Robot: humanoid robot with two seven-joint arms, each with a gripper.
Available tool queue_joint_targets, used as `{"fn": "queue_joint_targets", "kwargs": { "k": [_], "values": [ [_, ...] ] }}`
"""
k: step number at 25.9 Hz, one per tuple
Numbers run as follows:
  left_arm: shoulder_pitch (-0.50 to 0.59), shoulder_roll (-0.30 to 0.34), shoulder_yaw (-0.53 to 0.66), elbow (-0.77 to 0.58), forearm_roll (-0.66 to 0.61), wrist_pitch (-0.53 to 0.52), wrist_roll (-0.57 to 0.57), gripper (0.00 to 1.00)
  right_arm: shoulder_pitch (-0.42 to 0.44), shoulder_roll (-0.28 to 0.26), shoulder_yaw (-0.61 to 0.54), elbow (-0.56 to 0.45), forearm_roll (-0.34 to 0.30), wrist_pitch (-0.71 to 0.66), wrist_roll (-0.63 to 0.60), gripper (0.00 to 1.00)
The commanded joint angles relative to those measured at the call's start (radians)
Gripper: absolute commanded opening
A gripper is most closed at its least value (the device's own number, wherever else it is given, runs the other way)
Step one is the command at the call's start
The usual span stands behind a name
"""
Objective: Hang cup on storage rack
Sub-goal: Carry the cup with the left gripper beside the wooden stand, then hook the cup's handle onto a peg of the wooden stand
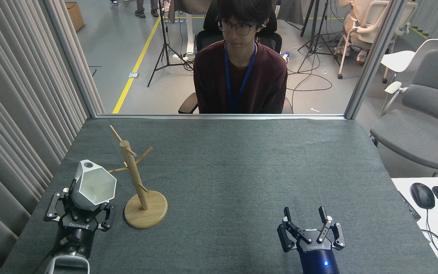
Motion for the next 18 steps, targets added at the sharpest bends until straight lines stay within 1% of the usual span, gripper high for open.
{"fn": "queue_joint_targets", "kwargs": {
  "k": [1, 9, 16, 17, 18],
  "values": [
    [-0.016, -0.005, -0.003, 0.035, -0.077, 0.012, 0.006, 0.51, -0.001, 0.001, -0.001, 0.006, -0.002, 0.000, -0.004, 0.98],
    [-0.030, -0.004, -0.023, 0.067, -0.115, 0.014, 0.006, 0.51, -0.003, 0.001, -0.001, 0.012, -0.005, 0.000, -0.004, 0.98],
    [-0.048, -0.005, -0.083, 0.114, -0.118, 0.016, 0.006, 0.52, -0.003, 0.001, -0.001, 0.026, -0.007, -0.003, -0.006, 0.98],
    [-0.051, -0.005, -0.086, 0.122, -0.117, 0.019, 0.006, 0.56, -0.003, 0.002, -0.001, 0.026, -0.007, -0.009, -0.006, 0.98],
    [-0.053, -0.008, -0.086, 0.128, -0.114, 0.029, 0.006, 0.68, -0.003, 0.002, -0.001, 0.026, -0.007, -0.014, -0.006, 0.98]
  ]
}}
